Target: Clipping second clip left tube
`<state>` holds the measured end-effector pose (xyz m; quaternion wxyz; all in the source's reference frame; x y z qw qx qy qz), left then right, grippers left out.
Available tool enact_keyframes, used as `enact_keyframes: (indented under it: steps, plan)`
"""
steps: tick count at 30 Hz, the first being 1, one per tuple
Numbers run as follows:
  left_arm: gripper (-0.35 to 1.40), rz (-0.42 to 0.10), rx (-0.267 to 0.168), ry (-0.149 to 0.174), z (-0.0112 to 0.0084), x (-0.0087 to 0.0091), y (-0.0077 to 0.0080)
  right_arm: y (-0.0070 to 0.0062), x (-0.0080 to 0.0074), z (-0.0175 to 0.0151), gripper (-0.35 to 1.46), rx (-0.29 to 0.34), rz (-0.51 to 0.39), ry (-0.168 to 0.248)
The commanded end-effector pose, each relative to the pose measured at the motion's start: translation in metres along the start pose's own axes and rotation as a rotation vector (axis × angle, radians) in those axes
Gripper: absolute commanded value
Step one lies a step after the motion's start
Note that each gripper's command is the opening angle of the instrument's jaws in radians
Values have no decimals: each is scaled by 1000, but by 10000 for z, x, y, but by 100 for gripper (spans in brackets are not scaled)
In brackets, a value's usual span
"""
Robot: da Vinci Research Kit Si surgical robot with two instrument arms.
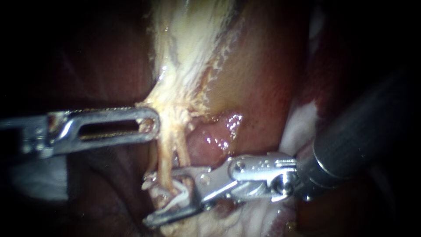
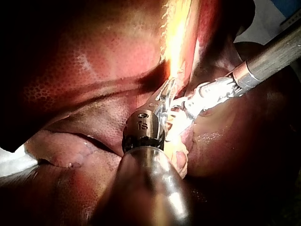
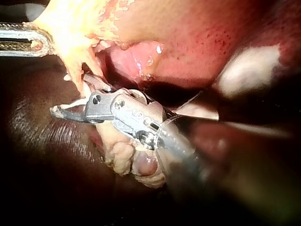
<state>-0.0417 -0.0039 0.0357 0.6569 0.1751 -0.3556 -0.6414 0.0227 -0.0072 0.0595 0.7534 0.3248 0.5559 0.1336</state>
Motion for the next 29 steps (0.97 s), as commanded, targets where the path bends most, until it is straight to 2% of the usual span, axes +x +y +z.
enact_keyframes:
  steps: [1, 3, 5, 6, 7, 10, 15, 29]
  plan:
    - [-35, 0, 0, 0, 0, 0, 0, 1, -1, -1, 52, 0, 0, 0]
    - [-35, 0, 0, 0, 0, 0, 0, 2, -2, -2, 40, 1, -1, 0]
    - [-35, 0, 0, 0, 0, 0, 0, 1, -5, -7, 1, 3, -2, -1]
    - [-35, 0, 0, 0, 0, 0, 0, 0, -6, -11, -27, 8, -2, -1]
    - [-35, 0, 0, 0, 0, 0, 0, 0, -7, -13, -35, 14, -1, -1]
    - [-35, 0, 0, 0, 0, 0, 0, 3, -5, -17, -35, 5, 2, -6]
    - [-35, 0, 0, 0, 0, 0, 0, 2, -7, -15, -35, 6, 1, -42]
    - [-35, 0, 0, 0, 1, 0, 1, 3, -10, -14, -35, 5, 1, -57]
